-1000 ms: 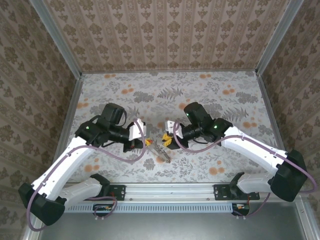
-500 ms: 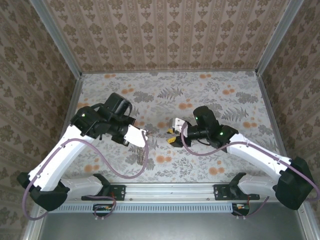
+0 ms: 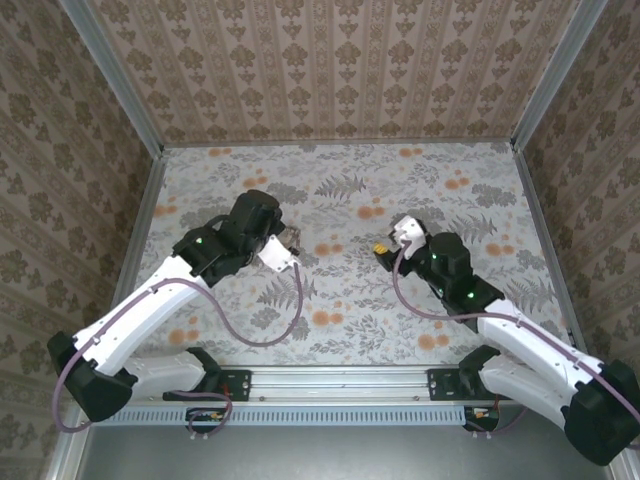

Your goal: Put the keys on the keyring

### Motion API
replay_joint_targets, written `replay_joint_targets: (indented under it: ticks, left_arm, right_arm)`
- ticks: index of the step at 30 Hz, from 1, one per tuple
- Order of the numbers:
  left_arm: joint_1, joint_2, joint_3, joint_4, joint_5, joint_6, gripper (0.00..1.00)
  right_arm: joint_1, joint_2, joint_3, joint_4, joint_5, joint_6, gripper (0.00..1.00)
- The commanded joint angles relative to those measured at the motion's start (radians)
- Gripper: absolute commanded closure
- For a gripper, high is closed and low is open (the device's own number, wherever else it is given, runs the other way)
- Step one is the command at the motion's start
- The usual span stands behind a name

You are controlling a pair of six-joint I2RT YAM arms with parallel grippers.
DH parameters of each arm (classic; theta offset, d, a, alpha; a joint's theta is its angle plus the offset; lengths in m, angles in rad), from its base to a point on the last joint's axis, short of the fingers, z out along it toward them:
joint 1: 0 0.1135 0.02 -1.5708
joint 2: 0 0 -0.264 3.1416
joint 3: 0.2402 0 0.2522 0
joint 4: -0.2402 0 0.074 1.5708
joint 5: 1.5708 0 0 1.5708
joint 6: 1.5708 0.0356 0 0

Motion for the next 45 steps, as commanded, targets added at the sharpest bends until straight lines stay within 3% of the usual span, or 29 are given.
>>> replay_joint_targets:
  ticks: [1,6,14,21,36,41,45]
  left_arm:
    - [0.030,0.000,0.045,0.197,-0.025,0.106,1.00]
    - [0.064,0.023,0.087,0.199,0.029,0.116,1.00]
    - [0.079,0.092,0.129,0.170,0.193,-0.015,1.00]
    - [0.075,0.208,0.168,0.146,0.263,-0.139,1.00]
    - [0.131,0.523,0.322,0.285,0.468,-0.301,1.00]
    - [0.138,0.505,0.239,0.327,0.497,-0.370,1.00]
    - [0.133,0.452,0.186,0.261,0.491,-0.415,1.00]
  right_arm:
    - [-0.025,-0.066,-0.048,0.115,0.152,0.051,0.00]
    - [-0.042,-0.140,-0.100,0.125,0.189,0.076,0.00]
    - [-0.082,-0.185,-0.134,0.129,0.190,0.136,0.00]
    - [-0.118,-0.199,-0.140,0.122,0.161,0.171,0.01]
    - [-0.194,-0.253,-0.093,0.056,0.124,0.224,0.01]
    - [-0.198,-0.294,-0.081,0.010,0.115,0.211,0.00]
    - [-0.199,-0.309,-0.104,0.002,0.112,0.226,0.00]
